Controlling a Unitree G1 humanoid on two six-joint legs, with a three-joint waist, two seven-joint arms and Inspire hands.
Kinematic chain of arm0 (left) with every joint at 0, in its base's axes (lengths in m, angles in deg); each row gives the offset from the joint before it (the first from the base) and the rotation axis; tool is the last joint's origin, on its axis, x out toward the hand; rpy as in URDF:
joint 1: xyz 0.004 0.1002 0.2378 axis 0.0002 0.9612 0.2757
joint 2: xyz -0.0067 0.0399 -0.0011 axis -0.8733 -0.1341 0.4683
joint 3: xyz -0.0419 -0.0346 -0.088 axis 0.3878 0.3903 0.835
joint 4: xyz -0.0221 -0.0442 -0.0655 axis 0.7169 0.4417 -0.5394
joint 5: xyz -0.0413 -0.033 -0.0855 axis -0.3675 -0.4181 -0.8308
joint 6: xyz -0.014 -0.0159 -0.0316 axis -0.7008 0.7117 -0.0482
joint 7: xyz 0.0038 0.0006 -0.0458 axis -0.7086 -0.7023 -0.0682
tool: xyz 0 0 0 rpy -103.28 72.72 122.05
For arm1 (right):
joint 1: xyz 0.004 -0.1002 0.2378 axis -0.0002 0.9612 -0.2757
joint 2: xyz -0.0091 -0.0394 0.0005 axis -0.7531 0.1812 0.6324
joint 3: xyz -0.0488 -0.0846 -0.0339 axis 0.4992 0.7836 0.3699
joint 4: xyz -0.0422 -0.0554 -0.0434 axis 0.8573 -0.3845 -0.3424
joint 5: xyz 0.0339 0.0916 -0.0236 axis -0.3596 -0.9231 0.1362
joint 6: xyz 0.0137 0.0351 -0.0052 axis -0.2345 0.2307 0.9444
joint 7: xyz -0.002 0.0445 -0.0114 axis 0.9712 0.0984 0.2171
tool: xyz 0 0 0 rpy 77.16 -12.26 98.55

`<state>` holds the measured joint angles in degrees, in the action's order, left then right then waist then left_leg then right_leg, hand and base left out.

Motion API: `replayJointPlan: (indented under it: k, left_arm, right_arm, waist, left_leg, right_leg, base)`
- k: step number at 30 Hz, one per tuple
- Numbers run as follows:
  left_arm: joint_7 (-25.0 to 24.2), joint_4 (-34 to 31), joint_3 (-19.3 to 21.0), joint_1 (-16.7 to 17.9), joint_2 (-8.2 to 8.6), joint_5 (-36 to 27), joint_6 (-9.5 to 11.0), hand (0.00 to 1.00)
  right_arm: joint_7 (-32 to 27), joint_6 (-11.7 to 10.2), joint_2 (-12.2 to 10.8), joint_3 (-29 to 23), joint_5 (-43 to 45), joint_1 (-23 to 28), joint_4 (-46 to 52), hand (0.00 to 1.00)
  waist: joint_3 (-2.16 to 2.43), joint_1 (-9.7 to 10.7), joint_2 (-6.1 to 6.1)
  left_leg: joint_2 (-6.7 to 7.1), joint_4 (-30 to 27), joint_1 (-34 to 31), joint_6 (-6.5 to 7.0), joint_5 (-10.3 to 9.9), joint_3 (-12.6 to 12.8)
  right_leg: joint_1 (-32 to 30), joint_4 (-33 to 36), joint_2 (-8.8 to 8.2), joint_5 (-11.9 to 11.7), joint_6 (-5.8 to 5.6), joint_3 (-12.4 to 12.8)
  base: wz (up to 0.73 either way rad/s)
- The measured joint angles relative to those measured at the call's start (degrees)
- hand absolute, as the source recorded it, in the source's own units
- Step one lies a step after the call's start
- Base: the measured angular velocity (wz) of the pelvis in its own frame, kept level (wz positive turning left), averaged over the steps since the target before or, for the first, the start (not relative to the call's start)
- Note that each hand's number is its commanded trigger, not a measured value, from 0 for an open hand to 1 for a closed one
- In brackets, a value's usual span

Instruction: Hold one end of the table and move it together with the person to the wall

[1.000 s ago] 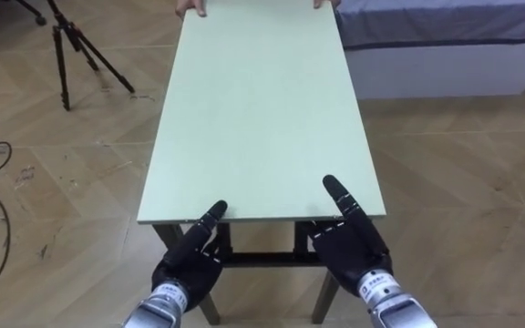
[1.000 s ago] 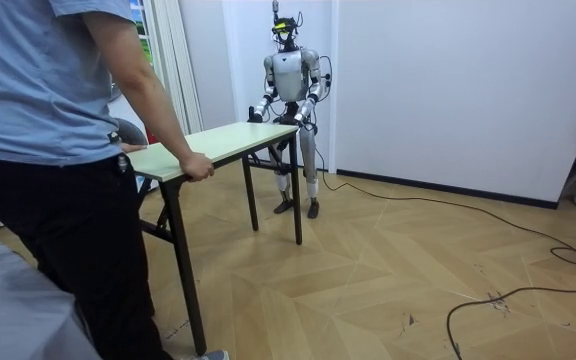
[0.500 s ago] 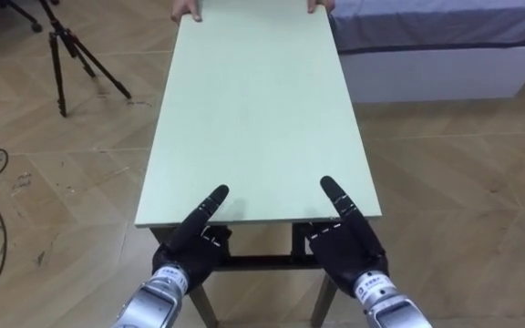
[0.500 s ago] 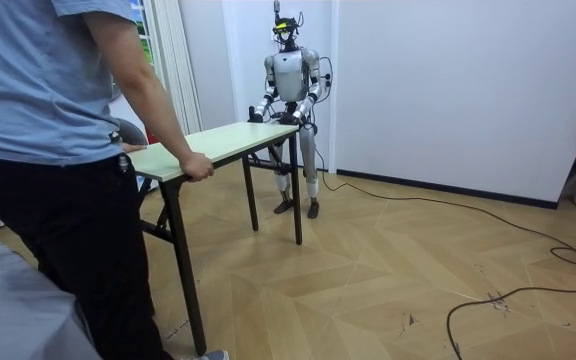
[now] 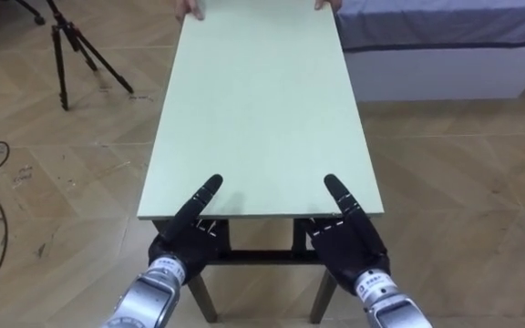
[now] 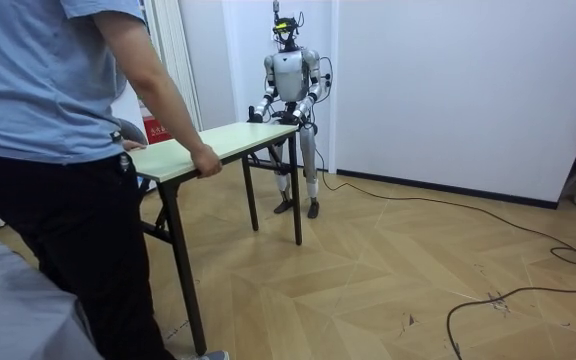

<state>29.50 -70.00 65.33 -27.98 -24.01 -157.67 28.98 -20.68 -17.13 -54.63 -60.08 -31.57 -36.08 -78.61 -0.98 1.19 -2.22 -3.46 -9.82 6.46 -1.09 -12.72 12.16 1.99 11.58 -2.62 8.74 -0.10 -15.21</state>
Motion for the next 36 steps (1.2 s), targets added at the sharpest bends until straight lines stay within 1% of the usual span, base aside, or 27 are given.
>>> replayJointPlan:
  k: [1,2,3,4,9,13,14,16,17,19,21,25,36]
  left_arm:
    - [0.0,0.0,0.1,0.0,0.03,0.0,0.0,1.00]
    - [0.1,0.0,0.1,0.0,0.11,0.0,0.0,1.00]
    - [0.1,0.0,0.2,0.0,0.11,0.0,0.0,1.00]
    - [0.1,0.0,0.2,0.0,0.11,-0.1,0.0,1.00]
    - [0.3,0.0,0.2,0.0,0.19,-0.5,0.0,1.00]
    - [0.6,0.0,0.3,0.0,0.53,-1.2,0.0,1.00]
    - [0.9,0.0,0.3,0.0,0.60,-1.1,-0.1,1.00]
    - [2.2,0.3,0.4,0.3,1.09,-1.2,-0.1,1.00]
    - [2.2,0.3,0.4,0.3,1.23,-1.2,-0.1,1.00]
    - [2.1,0.2,0.4,0.4,1.68,-1.2,-0.3,1.00]
    - [2.1,0.1,0.4,0.5,2.01,-1.2,-0.6,1.00]
    - [2.1,0.3,0.4,0.5,1.60,-0.2,-0.6,1.00]
    - [0.7,1.2,0.4,0.6,1.68,1.3,0.0,1.00]
  right_arm:
    - [0.0,0.0,0.0,0.0,0.0,0.0,0.0,0.51]
    - [0.0,0.0,0.0,-0.1,0.0,0.0,0.0,0.84]
    - [0.0,0.0,0.0,-0.1,0.0,0.0,0.0,1.00]
    - [0.0,0.1,0.0,-0.3,0.0,0.0,0.0,1.00]
    - [-0.1,0.5,0.0,-0.8,-0.1,0.0,0.0,1.00]
    - [-3.7,0.2,0.0,-1.0,0.0,-0.1,-2.1,1.00]
    - [-4.2,0.2,0.0,-1.0,0.0,-0.1,-2.3,1.00]
    - [-4.8,0.4,-0.3,-0.8,0.1,0.0,-2.7,1.00]
    - [-4.9,0.4,-0.3,-0.8,0.1,0.0,-2.7,1.00]
    - [-5.1,-0.3,-0.3,-0.9,0.5,0.0,-2.7,1.00]
    - [-5.2,-1.0,-0.3,-0.9,0.5,0.0,-2.7,1.00]
    - [-5.3,-0.9,-0.8,-0.8,0.8,0.0,-2.7,1.00]
    - [-5.4,-0.8,-1.0,-0.8,0.9,0.0,-2.7,1.00]
  waist:
    - [0.00,0.0,0.00]
    - [0.00,-0.1,0.00]
    - [-0.01,-0.1,0.01]
    - [-0.02,0.0,0.03]
    - [-0.06,-0.1,0.15]
    - [-0.06,-1.7,0.24]
    - [-0.06,-1.8,0.25]
    - [-0.21,-1.9,0.48]
    - [-0.19,-1.9,0.58]
    - [-0.16,-1.9,0.87]
    - [-0.17,-1.9,0.89]
    - [-0.18,-1.9,1.00]
    - [-0.17,-1.8,1.00]
  left_leg:
    - [-0.02,0.0,0.1,0.00,0.0,0.0]
    - [-0.04,0.1,0.1,0.00,0.0,0.0]
    - [-0.04,0.1,0.1,0.00,0.0,0.0]
    - [-0.06,0.1,0.1,0.00,0.0,-0.1]
    - [-0.03,0.2,0.2,0.00,0.0,-0.1]
    - [-0.05,0.2,0.1,0.00,0.0,0.1]
    - [-0.05,0.3,0.2,0.00,0.0,0.1]
    - [-0.06,0.4,0.1,-0.01,0.0,0.0]
    - [-0.06,0.4,0.1,0.00,0.0,-0.1]
    - [0.01,0.4,0.2,-0.01,0.0,-0.1]
    - [0.11,0.4,0.2,0.00,0.0,-0.1]
    - [0.11,0.5,0.3,0.00,0.0,-0.1]
    - [0.11,0.5,0.2,-0.01,0.0,-0.1]
  right_leg:
    - [0.1,0.0,0.02,0.0,0.01,0.0]
    - [0.1,0.0,0.02,0.0,0.01,-0.1]
    - [0.1,0.0,0.00,0.0,0.01,-0.3]
    - [0.2,0.0,-0.07,0.0,0.02,-0.6]
    - [0.2,0.0,-0.16,0.0,0.02,-0.7]
    - [0.1,0.0,-0.16,0.0,0.02,-0.7]
    - [0.1,0.0,-0.16,0.0,0.02,-0.7]
    - [0.0,-0.1,-0.13,0.0,0.02,-0.7]
    - [0.1,-0.1,-0.12,0.0,0.02,-0.7]
    - [0.1,-0.1,-0.11,0.0,0.01,-0.7]
    - [0.1,-0.1,-0.19,0.0,0.00,-0.7]
    - [0.1,-0.4,-0.18,-0.1,-0.05,-0.7]
    - [0.5,-1.0,-0.15,-0.1,-0.12,-0.8]
  base:
    - [0.00]
    - [0.00]
    - [0.00]
    - [0.00]
    - [0.00]
    - [0.00]
    - [0.00]
    - [0.00]
    - [0.00]
    - [0.00]
    - [0.00]
    - [0.00]
    - [0.00]
